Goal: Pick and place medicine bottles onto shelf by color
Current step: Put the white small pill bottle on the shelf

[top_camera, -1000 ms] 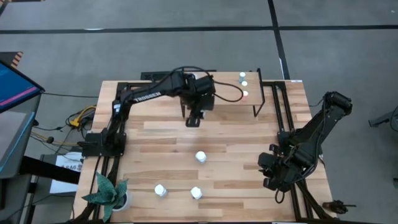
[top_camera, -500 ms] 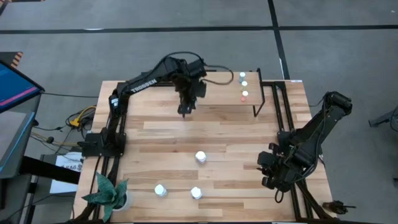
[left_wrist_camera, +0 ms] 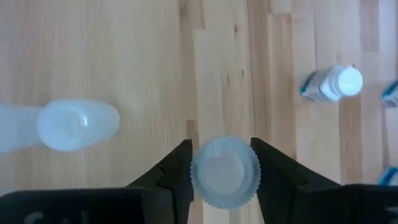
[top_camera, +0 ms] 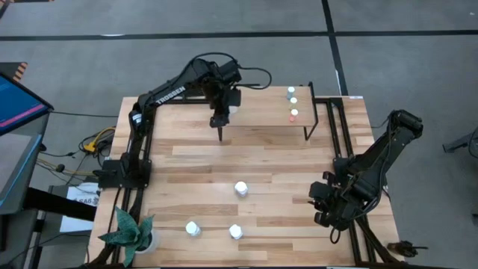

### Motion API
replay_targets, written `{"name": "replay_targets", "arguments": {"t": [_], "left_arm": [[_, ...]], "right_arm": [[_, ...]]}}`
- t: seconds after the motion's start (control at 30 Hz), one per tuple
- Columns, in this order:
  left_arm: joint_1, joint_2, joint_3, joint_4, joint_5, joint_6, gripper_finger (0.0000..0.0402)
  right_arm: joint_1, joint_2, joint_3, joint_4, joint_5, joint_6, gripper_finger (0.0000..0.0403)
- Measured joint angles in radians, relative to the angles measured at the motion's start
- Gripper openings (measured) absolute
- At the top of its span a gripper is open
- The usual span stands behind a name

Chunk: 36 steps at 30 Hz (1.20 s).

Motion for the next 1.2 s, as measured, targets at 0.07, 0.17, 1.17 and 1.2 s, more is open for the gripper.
{"name": "replay_targets", "arguments": {"t": [0.07,0.17,1.17,1.2], "left_arm": [[0.0,-0.006,-0.001,-0.003,-0.003,-0.005,0.0111],[-0.004,-0.019,-0.001,-0.003,-0.004,-0.01,0.011],[-0.062,-0.101,-0.243,0.321,-0.097,-0.106,0.0109],[-0.062,-0.101,-0.243,0.321,-0.116,-0.106,0.0109]], "right_arm": [[0.0,0.0,0.0,0.0,0.0,0.0,0.0127],[0.0,0.0,0.0,0.0,0.0,0.0,0.0127],[0.0,0.0,0.0,0.0,0.0,0.0,0.0127],[0.0,0.0,0.0,0.0,0.0,0.0,0.0127]]}}
